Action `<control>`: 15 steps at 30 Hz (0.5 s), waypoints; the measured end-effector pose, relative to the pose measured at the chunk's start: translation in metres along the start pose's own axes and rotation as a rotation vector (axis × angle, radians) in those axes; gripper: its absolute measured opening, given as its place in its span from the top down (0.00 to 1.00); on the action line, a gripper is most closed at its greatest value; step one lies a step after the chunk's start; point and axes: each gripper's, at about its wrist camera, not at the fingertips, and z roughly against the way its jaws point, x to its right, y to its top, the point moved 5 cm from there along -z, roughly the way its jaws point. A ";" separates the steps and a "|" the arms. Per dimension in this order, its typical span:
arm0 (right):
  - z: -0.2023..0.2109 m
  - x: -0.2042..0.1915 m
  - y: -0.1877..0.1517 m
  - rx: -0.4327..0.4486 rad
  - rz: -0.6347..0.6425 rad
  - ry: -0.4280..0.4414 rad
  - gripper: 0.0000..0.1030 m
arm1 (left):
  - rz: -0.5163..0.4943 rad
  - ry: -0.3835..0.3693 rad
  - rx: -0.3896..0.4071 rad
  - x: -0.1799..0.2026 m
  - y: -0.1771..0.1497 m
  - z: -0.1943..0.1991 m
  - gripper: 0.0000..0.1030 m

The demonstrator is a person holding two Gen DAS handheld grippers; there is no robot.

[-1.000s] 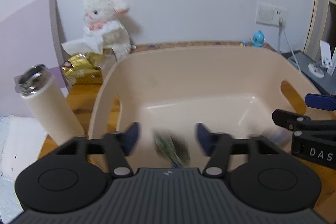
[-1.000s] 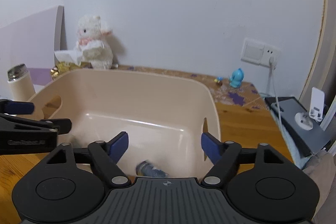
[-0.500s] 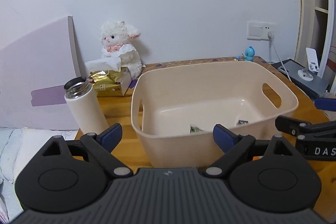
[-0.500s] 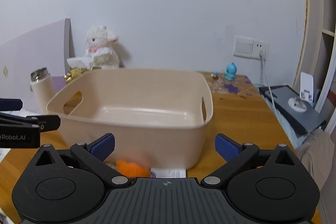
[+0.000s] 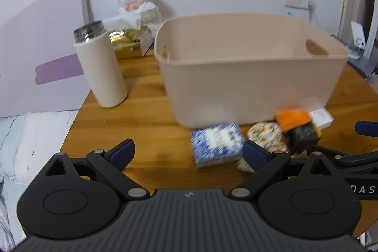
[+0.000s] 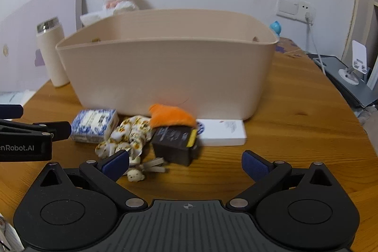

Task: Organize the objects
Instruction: 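Grasp the blue-and-white patterned box with left gripper while right grasps keychain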

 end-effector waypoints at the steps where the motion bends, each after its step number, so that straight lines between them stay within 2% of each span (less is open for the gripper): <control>1: -0.004 -0.003 -0.001 -0.004 0.008 -0.004 0.00 | 0.000 0.007 -0.005 -0.002 -0.003 -0.002 0.05; 6: -0.017 -0.007 -0.003 -0.003 0.014 -0.021 0.00 | 0.030 0.021 -0.029 -0.014 -0.012 -0.013 0.05; 15: -0.025 -0.009 -0.005 -0.014 -0.007 0.003 0.00 | 0.055 0.019 -0.044 -0.018 -0.014 -0.023 0.05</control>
